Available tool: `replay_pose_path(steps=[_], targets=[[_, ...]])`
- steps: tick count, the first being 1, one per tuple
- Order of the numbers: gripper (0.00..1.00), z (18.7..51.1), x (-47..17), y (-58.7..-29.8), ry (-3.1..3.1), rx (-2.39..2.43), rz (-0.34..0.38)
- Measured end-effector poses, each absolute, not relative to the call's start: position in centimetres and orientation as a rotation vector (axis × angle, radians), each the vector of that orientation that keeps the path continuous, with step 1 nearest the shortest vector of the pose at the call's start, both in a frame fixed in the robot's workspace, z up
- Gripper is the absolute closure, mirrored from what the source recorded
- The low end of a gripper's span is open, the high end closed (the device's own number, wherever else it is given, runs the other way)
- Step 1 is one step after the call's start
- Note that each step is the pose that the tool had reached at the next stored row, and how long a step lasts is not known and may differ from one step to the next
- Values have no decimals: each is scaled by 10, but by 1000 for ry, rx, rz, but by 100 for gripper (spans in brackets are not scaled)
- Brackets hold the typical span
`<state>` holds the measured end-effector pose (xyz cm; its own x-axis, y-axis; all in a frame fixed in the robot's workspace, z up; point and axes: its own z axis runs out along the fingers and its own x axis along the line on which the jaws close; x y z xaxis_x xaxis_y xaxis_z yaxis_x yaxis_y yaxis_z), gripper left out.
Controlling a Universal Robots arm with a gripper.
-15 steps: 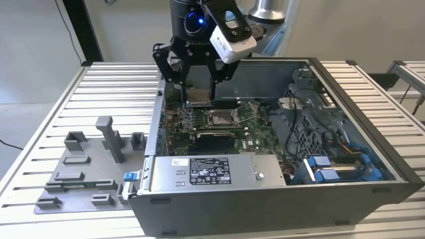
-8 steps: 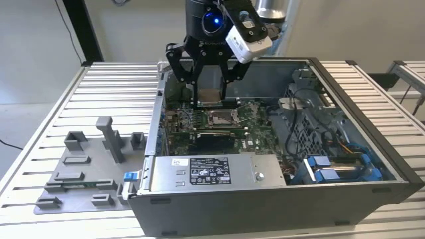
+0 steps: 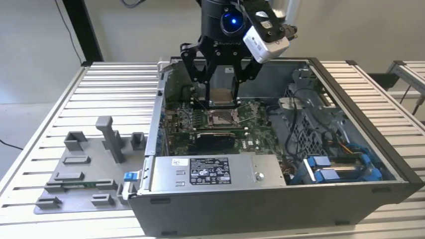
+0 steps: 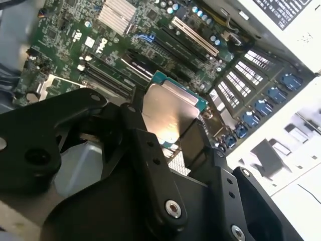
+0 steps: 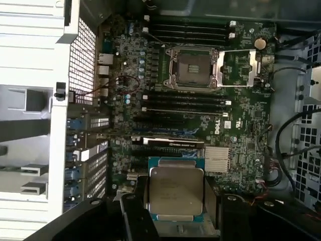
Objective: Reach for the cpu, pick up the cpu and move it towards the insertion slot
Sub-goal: 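Pick up the cpu and move it towards the insertion slot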
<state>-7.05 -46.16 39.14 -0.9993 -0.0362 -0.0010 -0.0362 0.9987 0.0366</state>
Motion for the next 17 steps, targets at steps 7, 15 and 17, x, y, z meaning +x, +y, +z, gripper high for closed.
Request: replay_pose_path(steps=[7,15,17], targets=[[100,391,-52,-462,3140,-57,57],[100,391,-34,-462,3140,-57,57],[100,391,-33,-462,3140,-57,57]])
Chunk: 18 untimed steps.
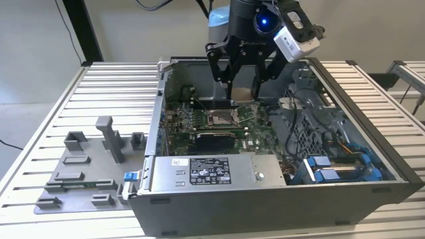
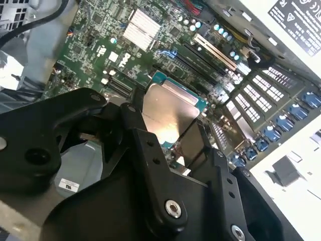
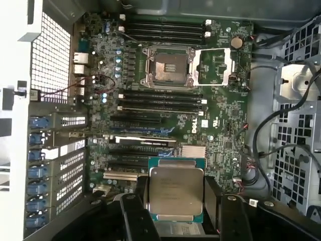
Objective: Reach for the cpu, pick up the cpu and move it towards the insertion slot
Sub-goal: 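Pick up the cpu and move it towards the insertion slot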
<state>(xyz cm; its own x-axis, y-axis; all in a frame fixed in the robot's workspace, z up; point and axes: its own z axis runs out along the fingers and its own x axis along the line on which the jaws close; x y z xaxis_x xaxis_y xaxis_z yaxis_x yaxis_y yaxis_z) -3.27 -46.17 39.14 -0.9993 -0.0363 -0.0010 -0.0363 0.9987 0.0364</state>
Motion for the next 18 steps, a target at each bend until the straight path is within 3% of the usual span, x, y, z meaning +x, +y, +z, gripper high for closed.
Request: replay_pose_path(steps=[18], targets=[[100,391,-32,-452,3140,-57,57]])
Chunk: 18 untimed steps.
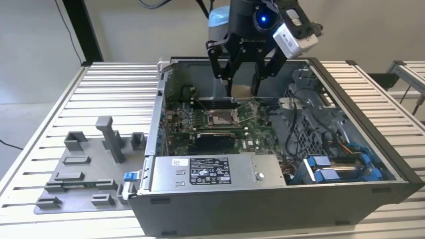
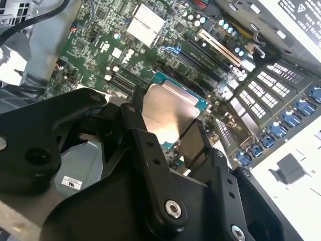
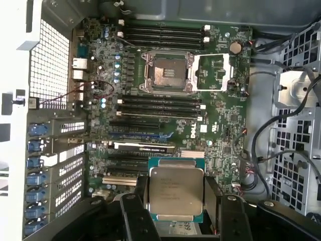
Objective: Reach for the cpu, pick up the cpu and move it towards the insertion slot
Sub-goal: 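Pick up the cpu and move it towards the insertion slot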
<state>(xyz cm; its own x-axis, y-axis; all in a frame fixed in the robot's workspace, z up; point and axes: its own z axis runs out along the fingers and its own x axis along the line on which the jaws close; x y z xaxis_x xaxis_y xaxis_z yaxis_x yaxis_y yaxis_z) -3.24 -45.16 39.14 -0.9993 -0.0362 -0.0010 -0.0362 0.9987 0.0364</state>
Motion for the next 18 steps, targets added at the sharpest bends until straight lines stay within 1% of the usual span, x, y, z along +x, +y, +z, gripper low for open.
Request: replay_pose_path(steps=[18], targets=[[100,391,-32,-428,3140,-57,57]])
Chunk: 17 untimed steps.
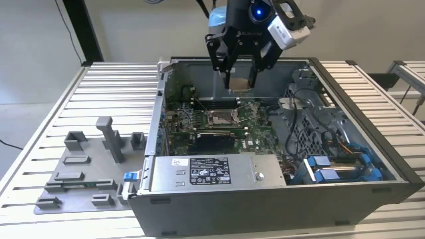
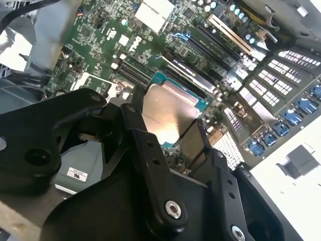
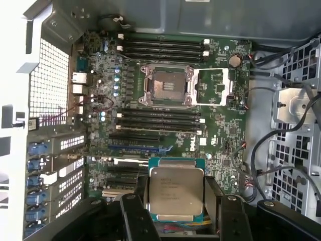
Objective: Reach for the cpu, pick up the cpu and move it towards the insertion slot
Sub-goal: 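Pick up the cpu and move it towards the insertion slot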
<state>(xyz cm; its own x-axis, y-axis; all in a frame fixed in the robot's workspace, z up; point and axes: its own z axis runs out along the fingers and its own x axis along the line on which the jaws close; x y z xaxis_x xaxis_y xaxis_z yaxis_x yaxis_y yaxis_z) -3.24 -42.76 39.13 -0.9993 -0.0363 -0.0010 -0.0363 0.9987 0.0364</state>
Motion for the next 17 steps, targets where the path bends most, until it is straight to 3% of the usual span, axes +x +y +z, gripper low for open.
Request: replay_pose_path(steps=[17], targets=[[100,391,-32,-423,3140,-57,57]])
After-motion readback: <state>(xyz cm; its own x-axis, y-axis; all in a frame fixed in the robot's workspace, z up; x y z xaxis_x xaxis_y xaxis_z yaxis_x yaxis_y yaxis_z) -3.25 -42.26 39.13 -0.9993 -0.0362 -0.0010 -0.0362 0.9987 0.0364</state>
